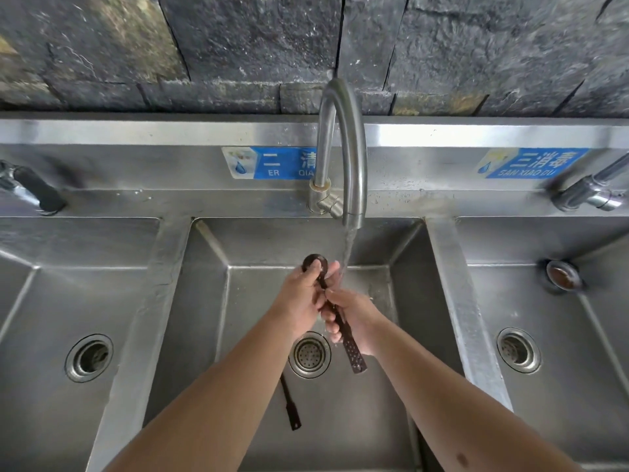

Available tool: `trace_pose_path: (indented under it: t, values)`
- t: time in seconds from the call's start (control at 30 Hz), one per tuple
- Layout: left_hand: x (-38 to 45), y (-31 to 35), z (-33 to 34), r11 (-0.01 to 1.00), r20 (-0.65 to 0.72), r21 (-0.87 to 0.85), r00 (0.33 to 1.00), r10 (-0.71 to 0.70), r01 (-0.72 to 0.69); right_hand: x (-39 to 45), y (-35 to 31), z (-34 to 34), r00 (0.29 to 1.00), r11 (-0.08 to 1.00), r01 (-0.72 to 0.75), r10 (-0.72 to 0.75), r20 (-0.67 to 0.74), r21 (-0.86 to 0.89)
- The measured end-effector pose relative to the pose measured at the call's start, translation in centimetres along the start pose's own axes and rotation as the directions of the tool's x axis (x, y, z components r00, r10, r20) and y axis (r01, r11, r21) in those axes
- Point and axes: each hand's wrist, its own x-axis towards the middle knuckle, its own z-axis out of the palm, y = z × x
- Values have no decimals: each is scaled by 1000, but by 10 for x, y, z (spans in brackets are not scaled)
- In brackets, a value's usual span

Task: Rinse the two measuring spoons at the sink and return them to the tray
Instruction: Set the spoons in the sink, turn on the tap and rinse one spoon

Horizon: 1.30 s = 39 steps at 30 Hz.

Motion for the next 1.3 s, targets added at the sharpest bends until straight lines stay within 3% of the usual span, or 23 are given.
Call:
trace_pose_path:
  t: [0.23, 0.33, 0.57, 0.73, 0.9, 1.03, 1.13, 1.23, 1.3]
  values:
    - [-4, 31, 13, 996, -20, 86, 999, 40, -38, 13, -43, 10, 997, 998, 47, -49, 62, 43]
    - [-3, 44, 18, 995, -55, 81, 996, 68, -63, 19, -56, 17, 998, 998, 57, -58, 23, 20]
    - [9, 81, 22, 990, -102, 67, 986, 133, -127, 23, -85, 32, 979, 971, 136, -162, 124, 197]
    - [0, 54, 11, 998, -55, 1, 997, 62, -62, -5, -50, 18, 963, 963, 89, -149, 224, 255]
    - [-21, 8, 7, 992, 36, 117, 998, -44, 39, -46, 12, 1, 990, 896, 12, -74, 122, 443]
    - [-32, -13, 8, 990, 17, 79, 993, -114, 113, -75, 44, 1, 1000, 835, -7, -7, 22, 550]
    - [-35, -19, 10, 993, -43, 46, 993, -108, 110, -86, 49, 9, 981, 895, 49, 40, -189, 444]
    - [-39, -21, 12, 990, -24, 106, 996, -88, 90, -92, 48, 22, 887, 991, 89, -32, -462, 102]
    - [-43, -20, 14, 986, 10, 149, 997, -71, 68, -95, 47, 28, 809, 981, 65, -160, -566, -184]
